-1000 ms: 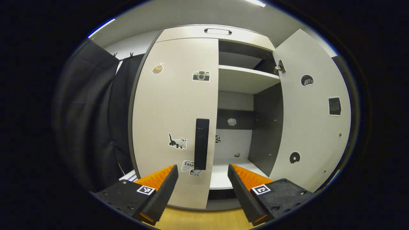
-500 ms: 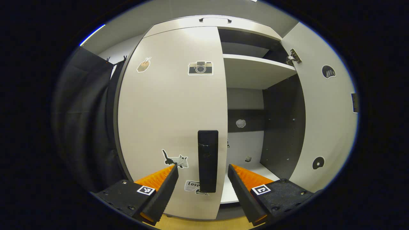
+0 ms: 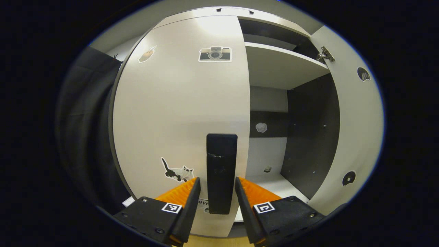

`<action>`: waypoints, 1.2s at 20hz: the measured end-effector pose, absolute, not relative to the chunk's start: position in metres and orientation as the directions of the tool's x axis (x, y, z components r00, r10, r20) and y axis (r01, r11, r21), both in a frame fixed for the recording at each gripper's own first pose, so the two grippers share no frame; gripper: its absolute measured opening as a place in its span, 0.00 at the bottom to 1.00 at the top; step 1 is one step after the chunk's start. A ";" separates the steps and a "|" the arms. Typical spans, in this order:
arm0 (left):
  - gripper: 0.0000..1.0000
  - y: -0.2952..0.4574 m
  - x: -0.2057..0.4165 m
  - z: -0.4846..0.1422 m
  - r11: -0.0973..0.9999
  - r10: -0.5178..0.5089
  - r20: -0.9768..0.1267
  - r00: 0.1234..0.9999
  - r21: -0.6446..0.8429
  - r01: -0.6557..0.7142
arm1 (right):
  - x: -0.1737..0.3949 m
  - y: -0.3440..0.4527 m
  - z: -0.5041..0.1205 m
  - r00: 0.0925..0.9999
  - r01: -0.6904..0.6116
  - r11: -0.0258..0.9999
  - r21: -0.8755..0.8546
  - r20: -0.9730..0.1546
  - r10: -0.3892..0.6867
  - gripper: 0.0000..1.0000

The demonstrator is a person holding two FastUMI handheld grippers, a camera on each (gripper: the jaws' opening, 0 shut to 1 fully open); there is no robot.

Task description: Open the right door of the double-door shoe cabinet with the right hand, and open the left door with the left hand.

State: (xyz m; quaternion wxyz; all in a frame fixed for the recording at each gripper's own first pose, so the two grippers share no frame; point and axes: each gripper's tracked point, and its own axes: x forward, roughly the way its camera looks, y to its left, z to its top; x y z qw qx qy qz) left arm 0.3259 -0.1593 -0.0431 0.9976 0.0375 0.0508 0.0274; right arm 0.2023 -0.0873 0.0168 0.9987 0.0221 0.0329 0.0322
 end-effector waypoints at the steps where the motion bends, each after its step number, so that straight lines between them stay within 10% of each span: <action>1: 0.58 -0.161 0.326 -0.044 0.996 0.052 -0.104 0.993 0.077 -0.044 | 0.201 -0.089 0.016 0.996 -0.061 0.997 0.047 -0.064 0.064 0.99; 12: 0.19 -0.156 0.320 -0.049 0.994 0.046 -0.123 0.991 0.103 -0.034 | 0.188 -0.095 0.014 0.995 -0.061 0.997 0.036 -0.070 0.064 0.99; 24: 0.14 -0.142 0.288 -0.048 0.997 0.003 -0.107 0.994 0.076 0.005 | 0.154 -0.065 0.023 0.998 -0.046 0.999 0.024 -0.049 0.047 0.98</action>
